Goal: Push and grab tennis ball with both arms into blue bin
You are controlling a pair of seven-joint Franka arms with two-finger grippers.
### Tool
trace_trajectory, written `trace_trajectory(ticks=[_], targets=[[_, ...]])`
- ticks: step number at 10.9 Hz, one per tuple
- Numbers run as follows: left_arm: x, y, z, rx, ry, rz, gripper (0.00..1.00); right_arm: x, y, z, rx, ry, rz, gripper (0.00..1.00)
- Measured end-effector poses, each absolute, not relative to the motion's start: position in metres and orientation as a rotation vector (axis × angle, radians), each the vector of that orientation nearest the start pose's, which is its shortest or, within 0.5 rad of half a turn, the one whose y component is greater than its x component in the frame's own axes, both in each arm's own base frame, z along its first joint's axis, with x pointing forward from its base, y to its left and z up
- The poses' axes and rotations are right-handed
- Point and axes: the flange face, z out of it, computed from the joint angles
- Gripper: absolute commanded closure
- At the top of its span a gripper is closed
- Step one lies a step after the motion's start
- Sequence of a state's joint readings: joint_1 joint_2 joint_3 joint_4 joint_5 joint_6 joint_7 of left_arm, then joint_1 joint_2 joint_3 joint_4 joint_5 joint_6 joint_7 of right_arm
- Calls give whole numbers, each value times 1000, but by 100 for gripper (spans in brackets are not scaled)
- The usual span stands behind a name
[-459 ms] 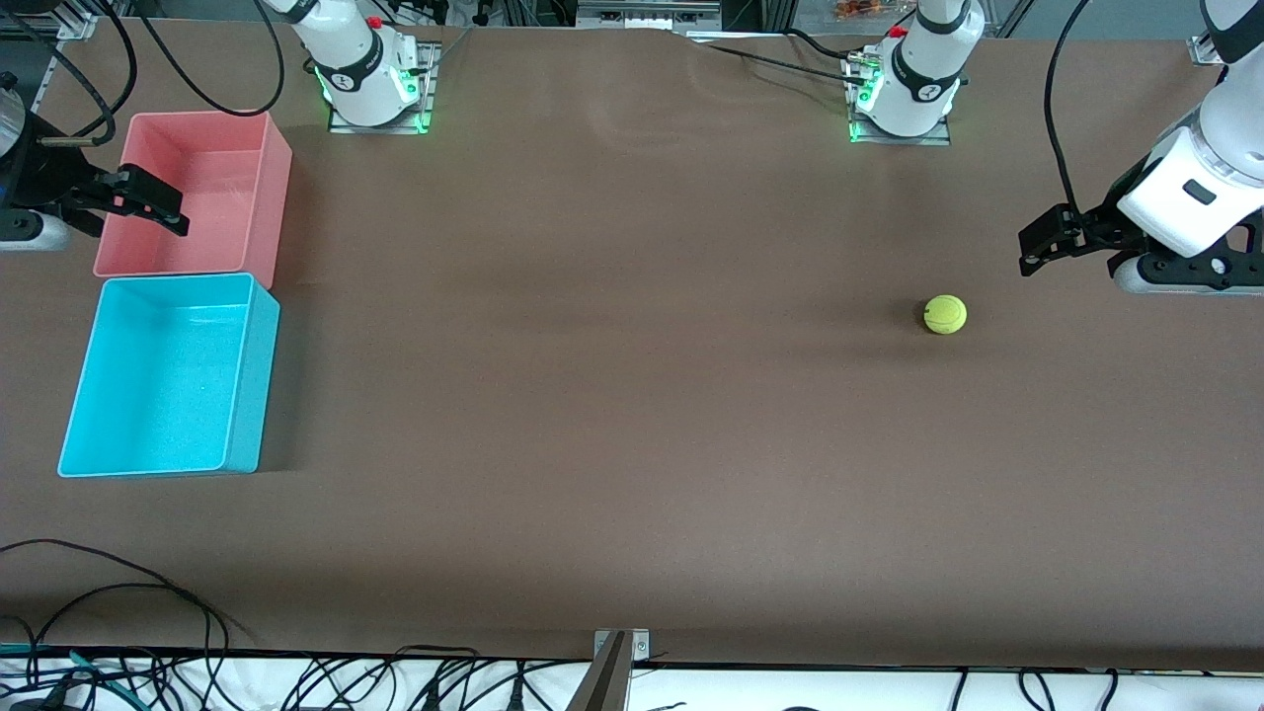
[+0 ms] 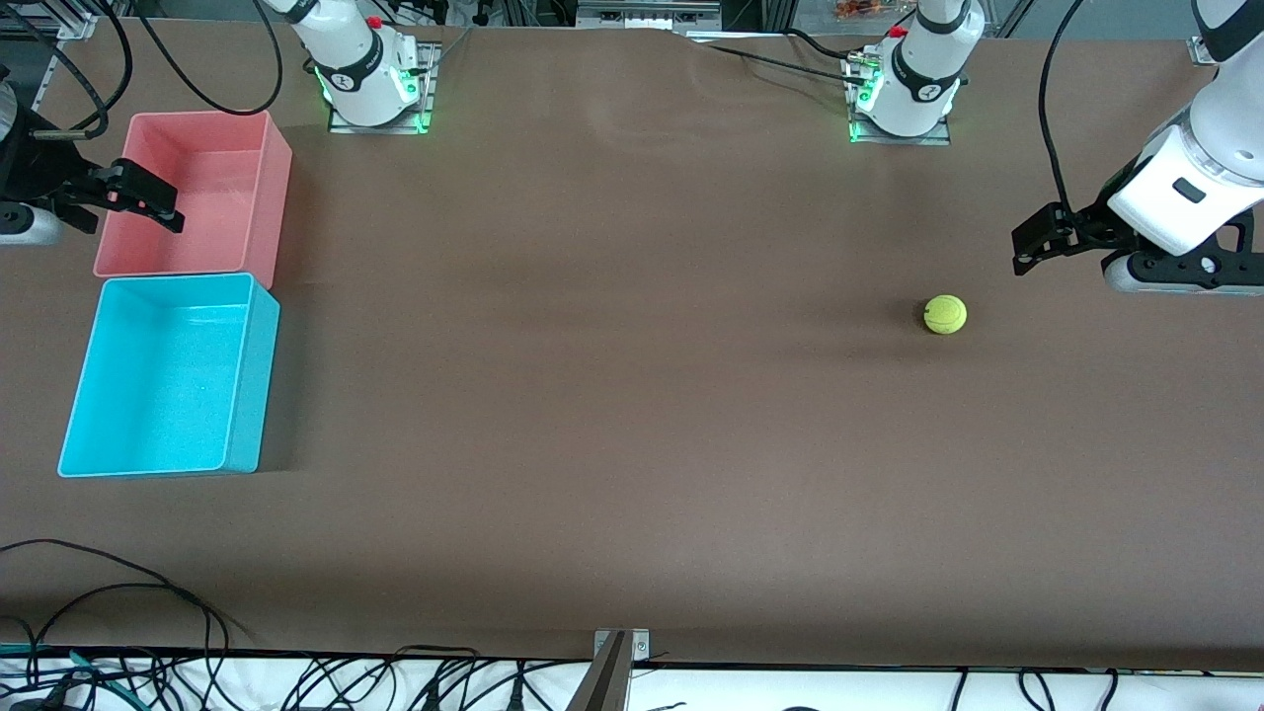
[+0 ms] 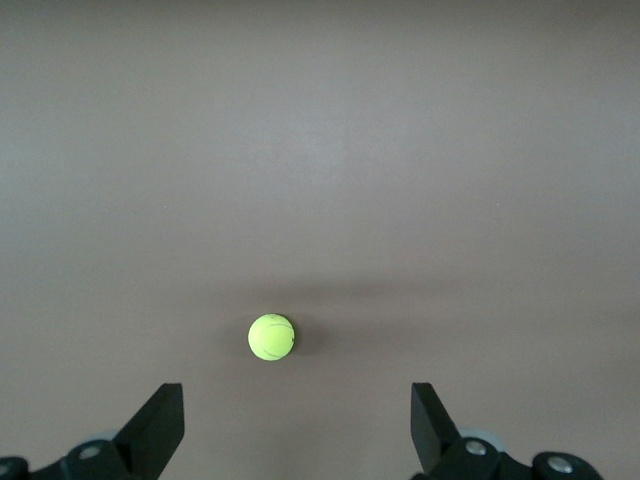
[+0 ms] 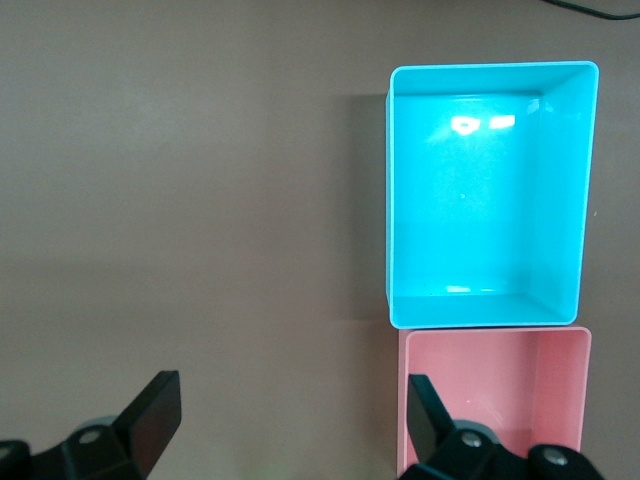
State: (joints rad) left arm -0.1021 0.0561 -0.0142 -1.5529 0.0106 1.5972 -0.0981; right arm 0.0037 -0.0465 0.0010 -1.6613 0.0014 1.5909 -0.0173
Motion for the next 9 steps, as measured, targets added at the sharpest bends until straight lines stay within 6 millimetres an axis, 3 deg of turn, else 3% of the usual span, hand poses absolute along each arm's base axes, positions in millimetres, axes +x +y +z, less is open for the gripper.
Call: trace_trajectory(ticks=[7, 9], targets=[[570, -65, 604, -3130, 29, 16, 0, 539, -7, 608, -3138, -5, 57, 0], [570, -65, 604, -3130, 30, 16, 0, 538, -9, 616, -3139, -1, 44, 0]])
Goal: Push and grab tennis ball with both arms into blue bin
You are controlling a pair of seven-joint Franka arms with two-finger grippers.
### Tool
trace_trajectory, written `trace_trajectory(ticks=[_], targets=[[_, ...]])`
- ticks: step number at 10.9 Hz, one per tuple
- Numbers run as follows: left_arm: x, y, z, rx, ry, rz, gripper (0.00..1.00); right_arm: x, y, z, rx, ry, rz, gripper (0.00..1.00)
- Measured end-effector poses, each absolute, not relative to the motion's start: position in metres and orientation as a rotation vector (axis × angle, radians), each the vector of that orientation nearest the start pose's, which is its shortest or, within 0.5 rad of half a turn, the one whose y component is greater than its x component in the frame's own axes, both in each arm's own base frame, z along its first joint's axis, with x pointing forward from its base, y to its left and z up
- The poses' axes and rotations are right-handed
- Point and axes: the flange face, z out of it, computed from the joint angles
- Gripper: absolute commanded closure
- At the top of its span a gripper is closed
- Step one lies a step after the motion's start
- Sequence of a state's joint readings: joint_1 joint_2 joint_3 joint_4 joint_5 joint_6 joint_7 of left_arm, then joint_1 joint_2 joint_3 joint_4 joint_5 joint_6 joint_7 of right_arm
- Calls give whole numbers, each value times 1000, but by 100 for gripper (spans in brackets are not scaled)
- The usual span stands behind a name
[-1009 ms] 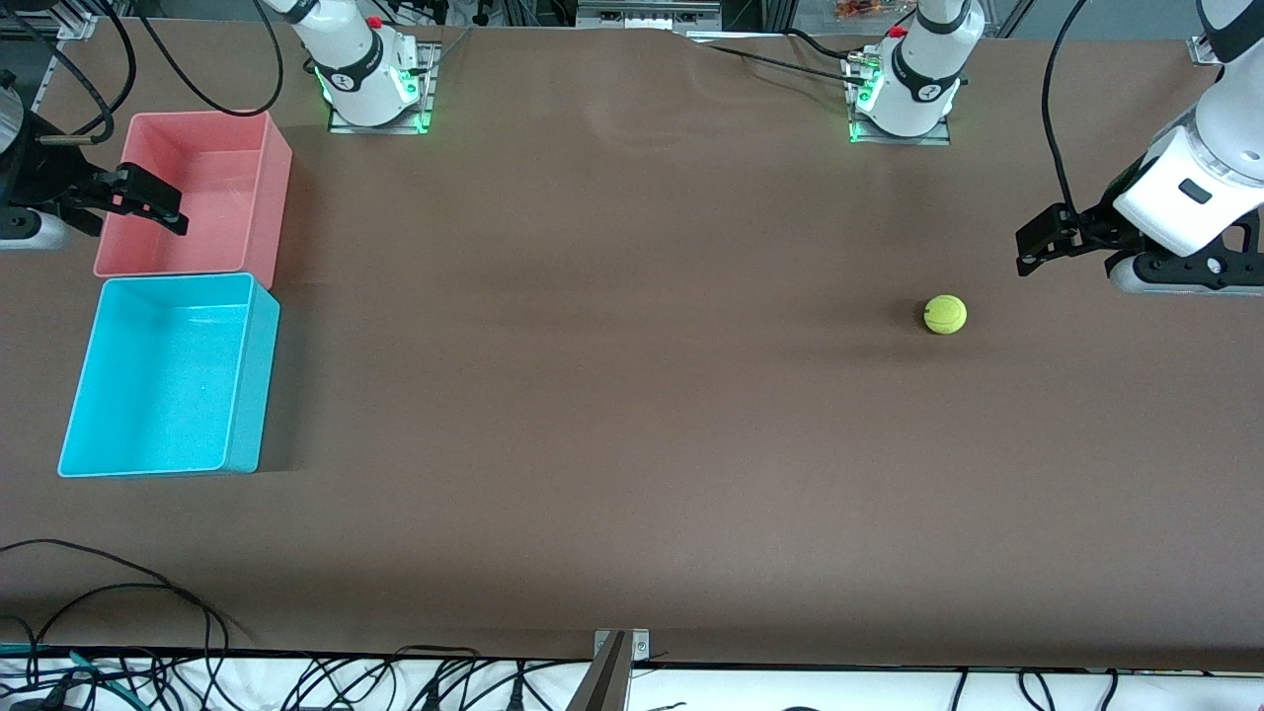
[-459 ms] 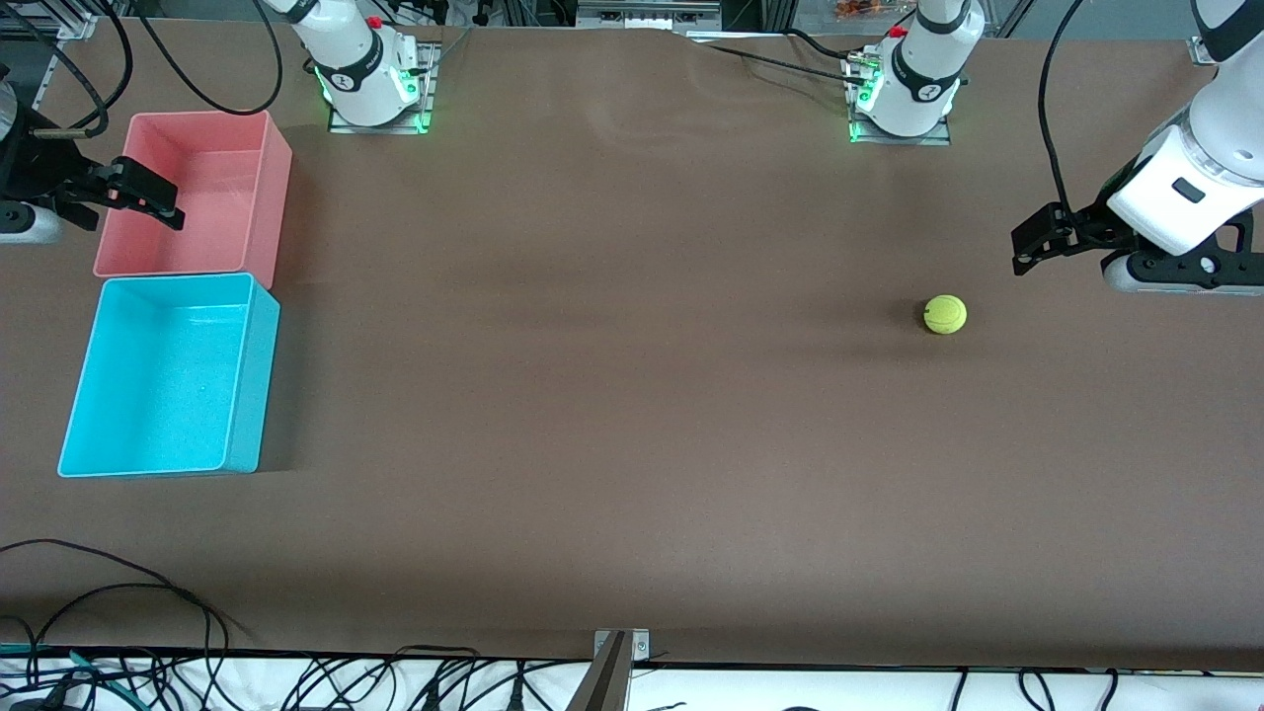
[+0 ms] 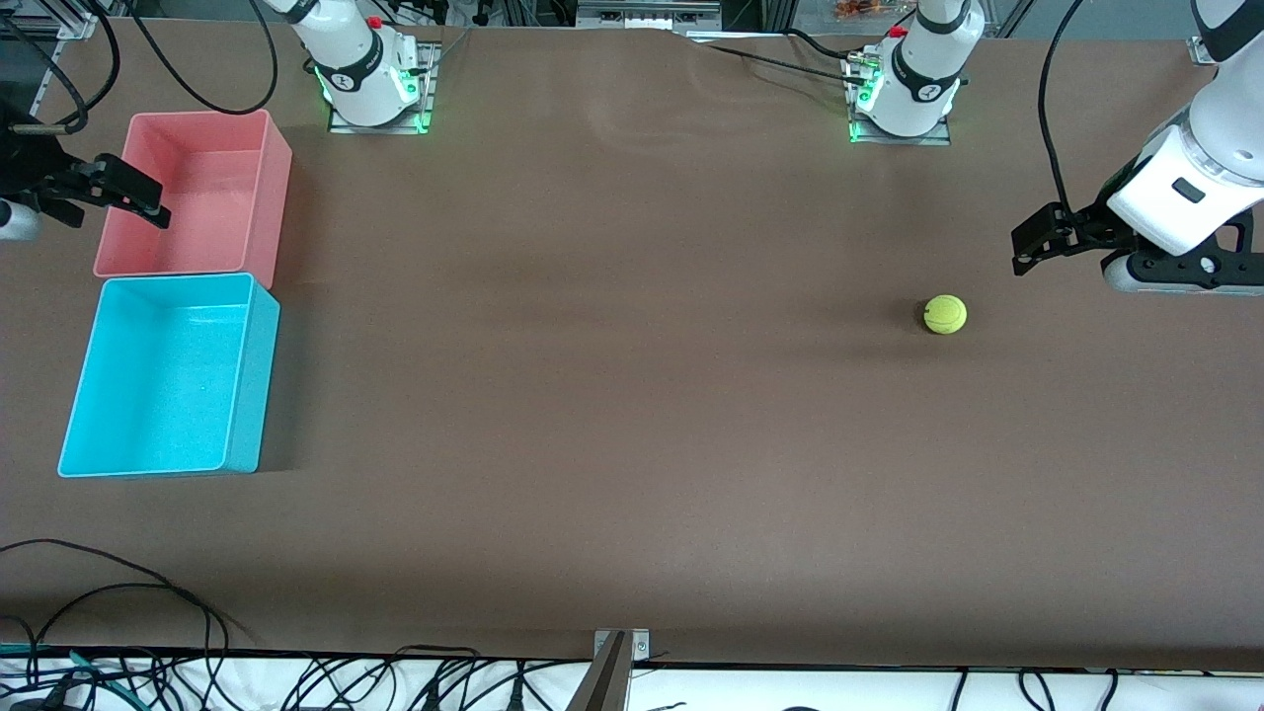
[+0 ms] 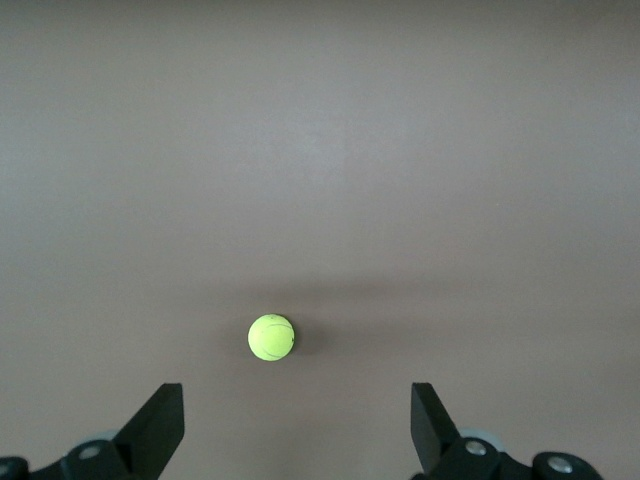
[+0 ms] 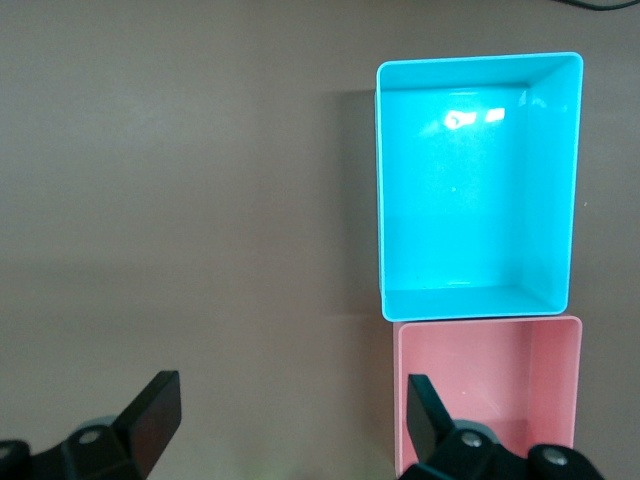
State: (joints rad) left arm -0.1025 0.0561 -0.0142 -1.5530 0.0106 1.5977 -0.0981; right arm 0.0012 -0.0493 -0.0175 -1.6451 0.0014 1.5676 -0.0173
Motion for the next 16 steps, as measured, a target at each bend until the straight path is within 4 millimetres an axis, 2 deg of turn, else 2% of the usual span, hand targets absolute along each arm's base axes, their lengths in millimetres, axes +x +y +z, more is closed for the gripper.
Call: trace_trajectory(ticks=[2, 4, 16], targets=[[570, -65, 604, -3130, 30, 16, 0, 533, -14, 628, -3137, 14, 70, 0], [570, -66, 603, -3130, 30, 16, 0, 532, -27, 628, -3131, 51, 73, 0], [570, -66, 603, -3130, 30, 19, 0, 535, -24, 623, -3129, 43, 88, 0]])
